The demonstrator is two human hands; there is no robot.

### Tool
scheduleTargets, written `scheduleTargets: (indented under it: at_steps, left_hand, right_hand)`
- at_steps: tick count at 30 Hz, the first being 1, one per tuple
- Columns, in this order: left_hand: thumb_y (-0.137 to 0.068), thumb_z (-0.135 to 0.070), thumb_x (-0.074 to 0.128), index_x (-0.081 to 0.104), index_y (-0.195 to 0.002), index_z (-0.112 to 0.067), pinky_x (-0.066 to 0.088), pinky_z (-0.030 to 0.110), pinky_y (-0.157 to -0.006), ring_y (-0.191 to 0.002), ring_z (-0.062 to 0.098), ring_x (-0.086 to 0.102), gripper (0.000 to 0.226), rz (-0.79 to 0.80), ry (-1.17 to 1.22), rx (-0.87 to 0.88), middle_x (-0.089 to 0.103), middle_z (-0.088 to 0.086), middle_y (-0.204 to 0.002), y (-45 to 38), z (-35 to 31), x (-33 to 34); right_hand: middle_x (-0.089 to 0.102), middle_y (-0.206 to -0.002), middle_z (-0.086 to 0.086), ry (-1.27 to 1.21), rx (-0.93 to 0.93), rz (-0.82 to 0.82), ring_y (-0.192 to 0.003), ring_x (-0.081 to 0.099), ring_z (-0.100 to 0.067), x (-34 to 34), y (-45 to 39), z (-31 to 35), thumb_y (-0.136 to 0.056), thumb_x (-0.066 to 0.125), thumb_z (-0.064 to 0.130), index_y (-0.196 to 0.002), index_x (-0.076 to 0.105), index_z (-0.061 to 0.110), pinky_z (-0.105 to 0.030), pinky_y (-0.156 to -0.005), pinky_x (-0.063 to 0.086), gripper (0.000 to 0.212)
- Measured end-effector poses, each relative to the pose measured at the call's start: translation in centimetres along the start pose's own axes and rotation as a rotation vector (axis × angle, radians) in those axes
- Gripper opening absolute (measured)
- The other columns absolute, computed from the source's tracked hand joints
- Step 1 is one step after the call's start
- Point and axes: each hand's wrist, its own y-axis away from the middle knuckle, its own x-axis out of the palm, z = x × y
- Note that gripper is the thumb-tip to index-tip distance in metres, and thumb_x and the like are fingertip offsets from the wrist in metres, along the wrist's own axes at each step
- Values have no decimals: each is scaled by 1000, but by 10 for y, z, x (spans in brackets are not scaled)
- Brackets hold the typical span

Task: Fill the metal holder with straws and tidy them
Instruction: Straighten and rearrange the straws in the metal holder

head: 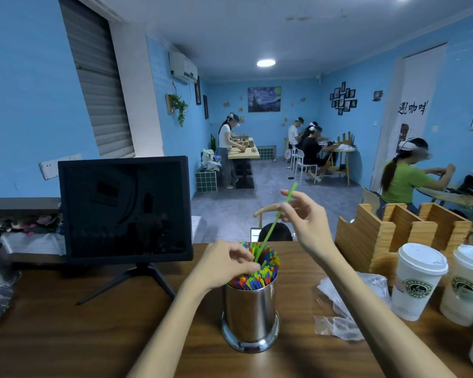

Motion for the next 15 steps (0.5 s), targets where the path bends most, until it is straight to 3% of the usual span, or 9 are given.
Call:
scheduleTargets:
  at_steps: [3, 6, 9, 12, 15]
  left_hand:
    - [-77, -35, 86, 82, -90, -31, 55, 18, -76, -82, -3, 67, 15, 19, -92, 5, 76, -15, -85, 0, -4, -1]
    - [-77, -27, 87, 83, -93, -28, 53, 14, -73, -77, -5, 68, 17, -33, -25, 2, 76, -13, -80, 1, -6, -2]
    - [-76, -19, 88, 81, -91, -23, 57, 22, -77, -74, 1, 73, 17, -72, 69, -7, 77, -8, -72, 3, -5, -2]
    - [-73, -20, 90, 80, -82, -22, 58, 24, -73, -70, 3, 73, 13, -169, 109, 7, 76, -8, -69, 4, -4, -2]
    - [-72, -30, 91, 82, -77, -25, 56, 20, -67, -69, 1, 71, 11, -276, 74, 72, 74, -14, -68, 2, -4, -4]
  right_hand:
    - [75, -88, 1, 167, -87, 93, -79, 72, -13, 8, 9, -10, -96, 70, 14, -142, 52, 28, -34, -75, 59, 51]
    - [71, -90, 9, 260, -165, 179, -72, 70, -11, 22, 21, -22, -94, 71, 13, -147, 43, 35, -29, -72, 56, 64]
    - [63, -89, 17, 353, -162, 241, -66, 65, -9, 30, 29, -33, -92, 72, 12, -136, 55, 30, -26, -69, 52, 50]
    - [61, -91, 16, 514, -189, 328, -78, 63, -7, 34, 34, -42, -93, 72, 25, -109, 73, 26, -30, -74, 52, 16]
    - [59, -92, 14, 595, -129, 438, -82, 62, -9, 33, 33, -42, -93, 71, 31, -98, 79, 24, -36, -77, 53, 12]
